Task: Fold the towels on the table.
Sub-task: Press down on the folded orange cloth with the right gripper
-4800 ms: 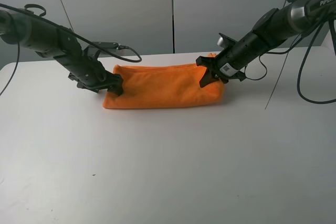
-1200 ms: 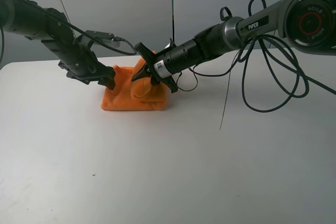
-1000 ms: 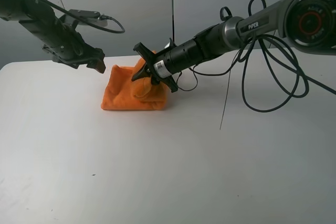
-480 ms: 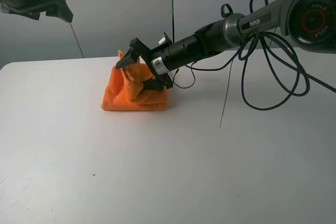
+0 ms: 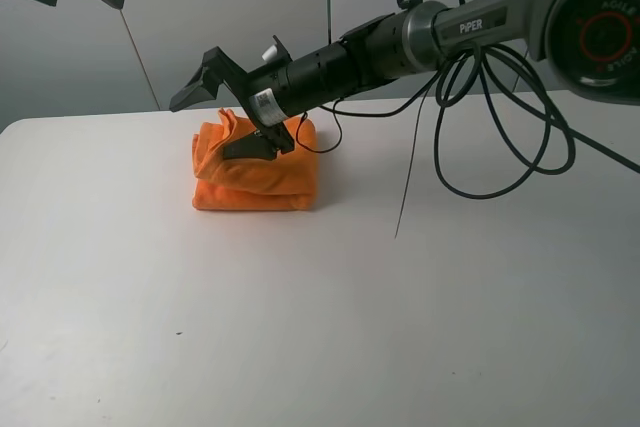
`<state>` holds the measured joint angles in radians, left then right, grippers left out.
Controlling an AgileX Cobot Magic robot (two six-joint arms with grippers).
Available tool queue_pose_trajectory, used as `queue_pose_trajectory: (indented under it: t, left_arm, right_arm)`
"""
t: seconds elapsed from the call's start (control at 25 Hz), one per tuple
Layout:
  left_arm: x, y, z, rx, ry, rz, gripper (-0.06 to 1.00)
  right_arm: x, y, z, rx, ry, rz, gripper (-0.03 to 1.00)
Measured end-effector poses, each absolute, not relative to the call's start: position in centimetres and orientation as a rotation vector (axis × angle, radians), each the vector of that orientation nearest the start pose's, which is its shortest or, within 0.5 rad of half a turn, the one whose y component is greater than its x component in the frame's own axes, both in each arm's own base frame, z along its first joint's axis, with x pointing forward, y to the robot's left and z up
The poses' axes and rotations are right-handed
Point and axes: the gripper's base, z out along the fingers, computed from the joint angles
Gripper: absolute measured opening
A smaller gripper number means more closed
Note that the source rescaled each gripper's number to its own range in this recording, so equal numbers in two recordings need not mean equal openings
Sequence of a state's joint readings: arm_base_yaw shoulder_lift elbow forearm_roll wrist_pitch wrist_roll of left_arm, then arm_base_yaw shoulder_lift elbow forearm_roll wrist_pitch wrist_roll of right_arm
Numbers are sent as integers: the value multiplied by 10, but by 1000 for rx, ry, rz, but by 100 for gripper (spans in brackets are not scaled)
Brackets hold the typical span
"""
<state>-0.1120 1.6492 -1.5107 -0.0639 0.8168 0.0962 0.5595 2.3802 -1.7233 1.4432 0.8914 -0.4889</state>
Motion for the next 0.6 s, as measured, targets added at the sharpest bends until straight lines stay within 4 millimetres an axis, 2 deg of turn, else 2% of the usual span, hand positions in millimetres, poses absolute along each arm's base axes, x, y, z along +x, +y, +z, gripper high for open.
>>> queue_pose_trajectory:
  t: [0.2,0.4,0.48,0.6]
  left_arm:
    - [365,-46,339,218,2471,-87,99]
    - [364,-46,338,212,2484,-102,99]
    - [364,-46,338,211,2486,-107,99]
    - [359,-46,345,210,2468,-107,99]
  right_arm:
    - [371,337,133,-207,2647,1624,100]
    - [371,338,131,-220,2651,1574,100]
    - [371,338,136,-248,2631,1568,100]
    - [373,334,164,-295,2558,1545,100]
